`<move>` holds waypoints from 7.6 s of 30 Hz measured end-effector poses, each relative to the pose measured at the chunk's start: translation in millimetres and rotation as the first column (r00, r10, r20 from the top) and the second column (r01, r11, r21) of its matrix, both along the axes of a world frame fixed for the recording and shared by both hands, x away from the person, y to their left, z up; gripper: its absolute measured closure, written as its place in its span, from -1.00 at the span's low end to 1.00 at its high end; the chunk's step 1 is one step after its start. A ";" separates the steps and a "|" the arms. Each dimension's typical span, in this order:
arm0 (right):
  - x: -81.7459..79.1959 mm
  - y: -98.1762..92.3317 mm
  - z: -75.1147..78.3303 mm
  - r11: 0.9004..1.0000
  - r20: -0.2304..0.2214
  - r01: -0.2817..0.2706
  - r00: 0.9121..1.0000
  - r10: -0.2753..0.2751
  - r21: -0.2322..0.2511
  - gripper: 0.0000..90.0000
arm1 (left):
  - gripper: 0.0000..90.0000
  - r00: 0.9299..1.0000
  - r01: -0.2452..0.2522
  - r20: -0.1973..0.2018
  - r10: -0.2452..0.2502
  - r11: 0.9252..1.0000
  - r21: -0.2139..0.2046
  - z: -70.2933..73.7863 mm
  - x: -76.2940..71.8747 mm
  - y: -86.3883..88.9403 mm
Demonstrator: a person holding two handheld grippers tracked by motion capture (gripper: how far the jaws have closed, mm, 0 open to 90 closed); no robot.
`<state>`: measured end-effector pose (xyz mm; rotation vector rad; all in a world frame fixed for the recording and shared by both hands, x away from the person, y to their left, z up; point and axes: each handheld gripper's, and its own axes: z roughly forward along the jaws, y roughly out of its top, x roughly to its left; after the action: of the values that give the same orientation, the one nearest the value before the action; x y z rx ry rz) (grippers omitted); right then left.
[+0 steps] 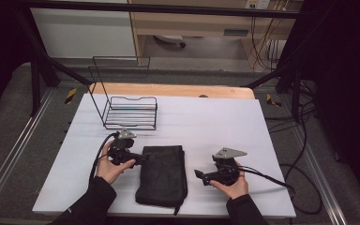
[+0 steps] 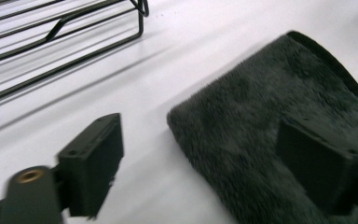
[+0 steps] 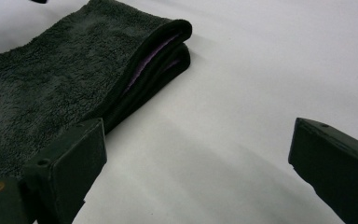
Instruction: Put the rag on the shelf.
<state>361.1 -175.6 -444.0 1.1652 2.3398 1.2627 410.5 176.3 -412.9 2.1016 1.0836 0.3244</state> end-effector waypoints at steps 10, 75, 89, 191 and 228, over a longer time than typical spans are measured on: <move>0.3 1.0 -1.2 1.000 -0.004 0.006 1.000 -0.006 0.000 -0.88 | 0.04 0.997 -0.047 -0.064 0.046 0.999 -0.007 -21.7 14.5 -2.9; 42.2 81.5 -12.0 0.995 -0.133 0.093 0.987 -0.088 0.031 0.19 | 0.72 0.997 -0.009 -0.082 0.005 0.999 -0.047 -33.4 4.3 -4.3; 46.8 80.8 -10.2 0.994 -0.219 0.073 0.974 -0.052 0.085 0.68 | 0.80 0.996 -0.002 -0.090 -0.004 0.997 -0.073 -32.4 5.4 -1.2; 31.7 128.7 166.0 0.952 0.467 -0.055 0.879 -0.096 0.300 0.77 | 0.84 0.863 0.034 0.480 0.159 0.929 -0.369 151.4 -30.6 62.8; 78.7 171.8 230.2 0.925 0.552 -0.083 0.821 -0.149 0.372 0.78 | 0.85 0.772 -0.003 0.563 0.295 0.887 -0.461 215.8 4.9 95.3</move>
<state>439.8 -3.8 -213.8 0.7515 1.6656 1.8097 415.4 271.5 -197.0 1.3431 0.8190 0.7269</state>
